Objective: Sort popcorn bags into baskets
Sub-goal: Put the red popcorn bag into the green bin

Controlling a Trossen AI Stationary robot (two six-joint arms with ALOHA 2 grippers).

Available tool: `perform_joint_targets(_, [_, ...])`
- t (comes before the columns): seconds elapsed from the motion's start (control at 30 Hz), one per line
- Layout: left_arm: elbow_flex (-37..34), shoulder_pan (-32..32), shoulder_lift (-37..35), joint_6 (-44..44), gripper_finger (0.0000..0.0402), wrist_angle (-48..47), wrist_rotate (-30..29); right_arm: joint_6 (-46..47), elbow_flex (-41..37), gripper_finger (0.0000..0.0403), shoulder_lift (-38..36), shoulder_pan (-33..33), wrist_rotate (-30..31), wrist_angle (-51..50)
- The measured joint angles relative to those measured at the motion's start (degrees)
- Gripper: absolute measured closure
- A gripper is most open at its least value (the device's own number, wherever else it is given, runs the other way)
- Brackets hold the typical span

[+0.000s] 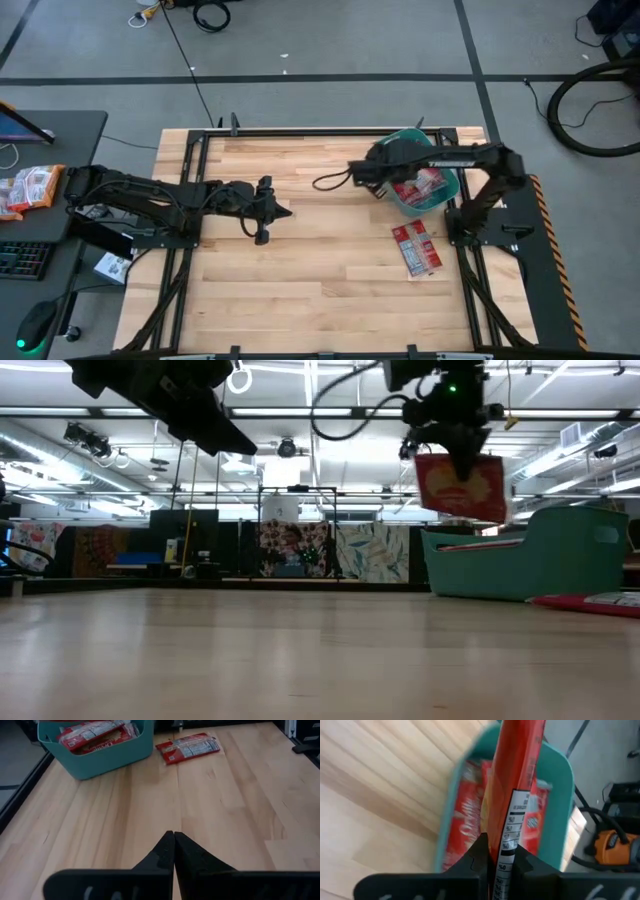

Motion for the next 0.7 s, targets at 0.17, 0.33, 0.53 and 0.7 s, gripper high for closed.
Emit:
perform_joint_targets(0.17, [0.0,0.0,0.0,0.0,0.0392,-0.1,0.0,-1.7,-6.4,0.0373,-4.1,-4.0,-0.5,0.0])
perform_joint_targets(0.33, [0.0,0.0,0.0,0.0,0.0392,0.0,0.0,-2.1,-10.8,0.0369,-4.9,-8.7,2.3,0.0])
perform_joint_targets(0.53, [0.0,0.0,0.0,-0.1,0.0392,0.0,0.0,-2.3,-16.6,0.0361,-4.8,-16.0,-0.2,0.0])
perform_joint_targets(0.7, [0.0,0.0,0.0,0.1,0.0392,0.0,0.0,-4.2,-18.5,0.0329,-4.8,-17.8,-2.5,0.1])
